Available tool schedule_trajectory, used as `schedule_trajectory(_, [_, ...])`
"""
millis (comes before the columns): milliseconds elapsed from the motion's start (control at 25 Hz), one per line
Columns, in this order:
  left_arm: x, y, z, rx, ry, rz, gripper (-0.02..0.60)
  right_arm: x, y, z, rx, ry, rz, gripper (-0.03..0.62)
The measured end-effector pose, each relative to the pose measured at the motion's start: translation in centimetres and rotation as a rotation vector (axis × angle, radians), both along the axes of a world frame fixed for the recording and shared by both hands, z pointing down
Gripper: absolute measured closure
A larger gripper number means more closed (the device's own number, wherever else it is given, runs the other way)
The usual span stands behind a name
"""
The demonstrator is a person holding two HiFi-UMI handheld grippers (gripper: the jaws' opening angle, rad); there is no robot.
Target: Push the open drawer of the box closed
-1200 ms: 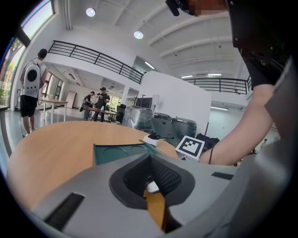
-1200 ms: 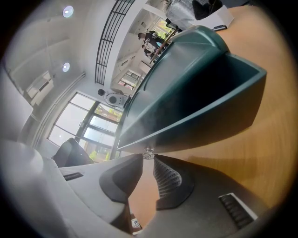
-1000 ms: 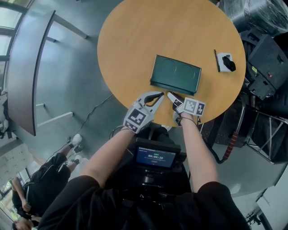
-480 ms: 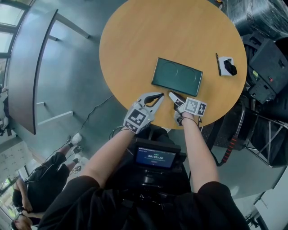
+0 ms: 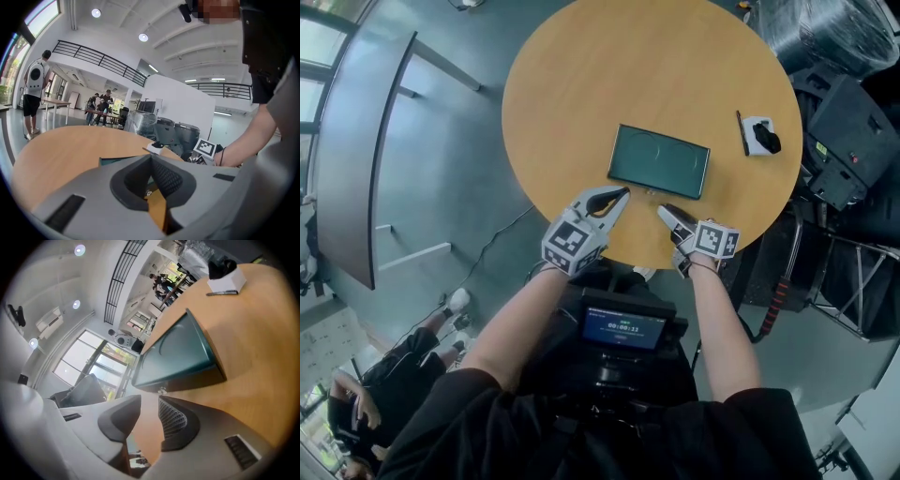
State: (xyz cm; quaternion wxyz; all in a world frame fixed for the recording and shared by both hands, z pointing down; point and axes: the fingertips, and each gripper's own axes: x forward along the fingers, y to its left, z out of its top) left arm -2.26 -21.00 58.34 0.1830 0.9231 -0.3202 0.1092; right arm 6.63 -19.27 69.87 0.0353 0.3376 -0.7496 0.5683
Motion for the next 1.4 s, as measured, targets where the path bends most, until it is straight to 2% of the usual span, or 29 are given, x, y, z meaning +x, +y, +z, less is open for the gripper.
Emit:
schedule_trajectory(80, [0.1,0.1,-2.3,0.027,0.011,0.018,0.545,0.8,-0.5,-3.5,0.073,0.001,0.007,0.476])
schedule_trajectory(160, [0.3,0.5,-5.1,0.052,0.017,0.048,0.545,1.3,-1.3,-8.2,0.188,0.008,0.005,0.476])
schedule_trajectory(280, [0.4,1.4,-9.6,0.094,0.016,0.092,0.545,1.1,-1.7,-16.6,0.425,0.014,-0.036,0.498])
schedule_trajectory(320, [0.4,1.8,-11.2,0.1,0.025,0.1,0.545,1.0,-1.4,-19.3,0.507,0.021,-0.055,0.534])
schedule_trajectory(360, [0.4,2.2,-12.8,0.103,0.039,0.104,0.545,0.8,-0.9,-21.9,0.584,0.036,-0.072,0.594])
schedule_trajectory(480, [0.5,3.3,-17.3,0.123,0.063,0.109,0.545,0.3,0.8,-28.3,0.769,0.112,-0.137,0.597])
schedule_trajectory(600, [0.7,4.8,-21.7,0.152,0.071,0.123,0.545,-0.6,3.0,-33.1,0.903,0.181,-0.22,0.597])
schedule_trajectory(720, [1.0,6.4,-26.3,0.173,0.124,0.147,0.545,-0.8,5.2,-37.1,0.981,0.223,-0.257,0.597])
schedule_trajectory(840, [1.7,7.5,-30.7,0.231,0.126,0.195,0.545,-0.2,6.4,-40.7,1.033,0.241,-0.245,0.595])
schedule_trajectory(1000, [2.6,7.7,-35.4,0.275,0.17,0.226,0.545,0.7,6.8,-44.7,1.077,0.242,-0.223,0.596])
schedule_trajectory(1400, [2.8,8.2,-35.9,0.276,0.141,0.245,0.545,0.6,7.6,-47.4,1.143,0.319,-0.234,0.595])
